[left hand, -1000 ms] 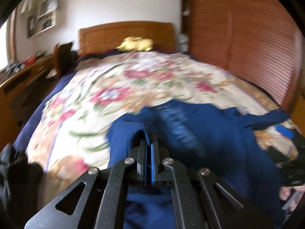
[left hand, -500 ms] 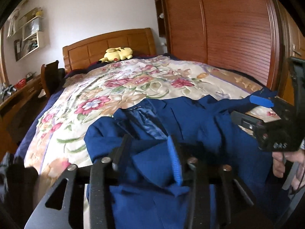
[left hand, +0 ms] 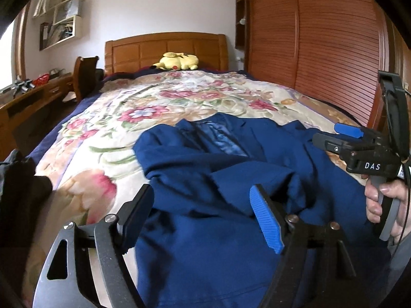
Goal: Fold large clothes
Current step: 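Grasp the jacket side edge nearest the right tool with the right tool, then fold the gripped side over the jacket body and open the right tool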
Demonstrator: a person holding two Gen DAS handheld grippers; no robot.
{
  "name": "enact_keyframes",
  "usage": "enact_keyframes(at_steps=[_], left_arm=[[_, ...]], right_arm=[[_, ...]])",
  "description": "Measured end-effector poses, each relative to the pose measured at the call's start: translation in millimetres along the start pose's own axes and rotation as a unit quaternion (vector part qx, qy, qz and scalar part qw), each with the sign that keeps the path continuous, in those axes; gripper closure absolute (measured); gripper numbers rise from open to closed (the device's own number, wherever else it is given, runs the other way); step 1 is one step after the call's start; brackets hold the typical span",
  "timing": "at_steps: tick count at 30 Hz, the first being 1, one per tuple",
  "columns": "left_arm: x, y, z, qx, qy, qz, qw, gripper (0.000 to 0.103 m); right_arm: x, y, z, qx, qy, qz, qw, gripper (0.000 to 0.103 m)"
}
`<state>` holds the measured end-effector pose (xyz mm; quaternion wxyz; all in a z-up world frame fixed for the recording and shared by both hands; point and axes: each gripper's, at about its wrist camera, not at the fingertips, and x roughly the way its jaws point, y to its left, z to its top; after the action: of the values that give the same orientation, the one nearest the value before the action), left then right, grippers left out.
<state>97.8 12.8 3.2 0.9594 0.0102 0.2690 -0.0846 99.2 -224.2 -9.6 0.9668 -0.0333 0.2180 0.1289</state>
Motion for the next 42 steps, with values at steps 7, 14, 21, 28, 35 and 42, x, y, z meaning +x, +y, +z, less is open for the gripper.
enact_keyframes(at_steps=[7, 14, 21, 28, 35, 42], left_arm=[[6, 15, -19, -0.017, 0.011, 0.011, 0.9997, 0.025], [4, 22, -26, -0.028, 0.011, 0.016, 0.9994, 0.025], [2, 25, -29, -0.029, 0.009, 0.022, 0.9993, 0.025], [1, 25, -30, -0.027, 0.008, 0.023, 0.9993, 0.025], [0, 21, -29, -0.021, 0.002, 0.029, 0.9994, 0.025], [0, 21, -30, -0.025, 0.0, 0.029, 0.9993, 0.025]], right_arm=[[21, 25, -1, -0.029, 0.023, 0.03, 0.999, 0.002], [49, 51, -9, -0.075, 0.066, 0.067, 0.993, 0.005], [70, 59, -14, -0.103, 0.101, 0.085, 0.986, 0.027], [71, 51, -9, -0.087, 0.091, 0.075, 0.989, 0.088], [30, 10, 0, -0.012, 0.0, 0.037, 0.999, 0.09], [4, -28, -19, 0.021, 0.009, 0.001, 1.0, 0.09]])
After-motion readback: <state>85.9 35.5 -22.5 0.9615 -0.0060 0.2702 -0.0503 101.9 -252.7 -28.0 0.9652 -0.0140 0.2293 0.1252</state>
